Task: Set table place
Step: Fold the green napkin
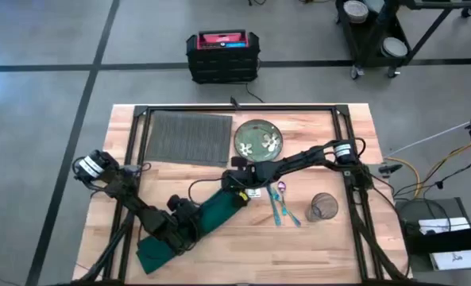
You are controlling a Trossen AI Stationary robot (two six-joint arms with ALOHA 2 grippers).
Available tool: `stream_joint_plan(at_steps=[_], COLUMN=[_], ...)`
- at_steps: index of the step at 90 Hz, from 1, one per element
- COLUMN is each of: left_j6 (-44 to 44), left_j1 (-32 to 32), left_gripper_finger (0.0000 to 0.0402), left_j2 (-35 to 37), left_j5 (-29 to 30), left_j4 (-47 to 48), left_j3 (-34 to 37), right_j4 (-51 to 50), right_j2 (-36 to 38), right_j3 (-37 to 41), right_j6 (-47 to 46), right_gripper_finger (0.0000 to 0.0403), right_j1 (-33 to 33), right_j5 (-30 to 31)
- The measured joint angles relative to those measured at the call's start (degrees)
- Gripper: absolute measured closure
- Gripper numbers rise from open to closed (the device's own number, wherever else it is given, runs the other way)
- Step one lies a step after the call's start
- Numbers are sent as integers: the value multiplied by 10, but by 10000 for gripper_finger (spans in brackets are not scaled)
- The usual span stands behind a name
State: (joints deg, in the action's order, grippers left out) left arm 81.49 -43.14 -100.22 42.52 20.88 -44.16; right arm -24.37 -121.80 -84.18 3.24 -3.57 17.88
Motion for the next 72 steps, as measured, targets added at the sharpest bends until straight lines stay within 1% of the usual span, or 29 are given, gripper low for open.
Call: stream_joint_plan(at_steps=[6, 11, 21, 29, 32, 35, 41, 48, 53, 61, 72], left_j6=[0, 0, 0, 0, 0, 0, -1, -5, -5, -5, -5], left_j1=[-2, -5, -7, -7, -7, -7, -7, -7, -7, -7, -7], left_gripper_finger=[326, 326, 326, 326, 326, 326, 326, 326, 326, 326, 326], left_j2=[0, 0, 0, 0, 0, 0, 0, 0, 0, 0, 0], left_j5=[0, 0, 0, 0, 0, 1, 2, 3, 3, 3, 3], left_j4=[0, -2, -1, -1, -1, -1, -1, -1, -1, -1, -2], left_j3=[0, 0, 1, 1, 1, 1, 1, 1, 1, 1, 1], right_j4=[-27, -51, -95, -97, -89, -75, -36, 10, 37, 54, 39], right_j2=[-3, -3, 1, 16, 26, 37, 54, 61, 61, 49, 16], right_j3=[0, 0, 0, 1, 1, 1, -1, -1, -1, -1, 0], right_j6=[-7, -7, -7, -15, -14, -8, 2, 13, 17, 6, -12], right_gripper_finger=[403, 403, 403, 403, 403, 403, 403, 403, 403, 403, 403], right_j1=[5, 12, 23, 21, 17, 14, 5, -4, -7, -4, 11], right_j5=[61, 88, 95, 88, 80, 58, 1, -79, -118, -120, -116])
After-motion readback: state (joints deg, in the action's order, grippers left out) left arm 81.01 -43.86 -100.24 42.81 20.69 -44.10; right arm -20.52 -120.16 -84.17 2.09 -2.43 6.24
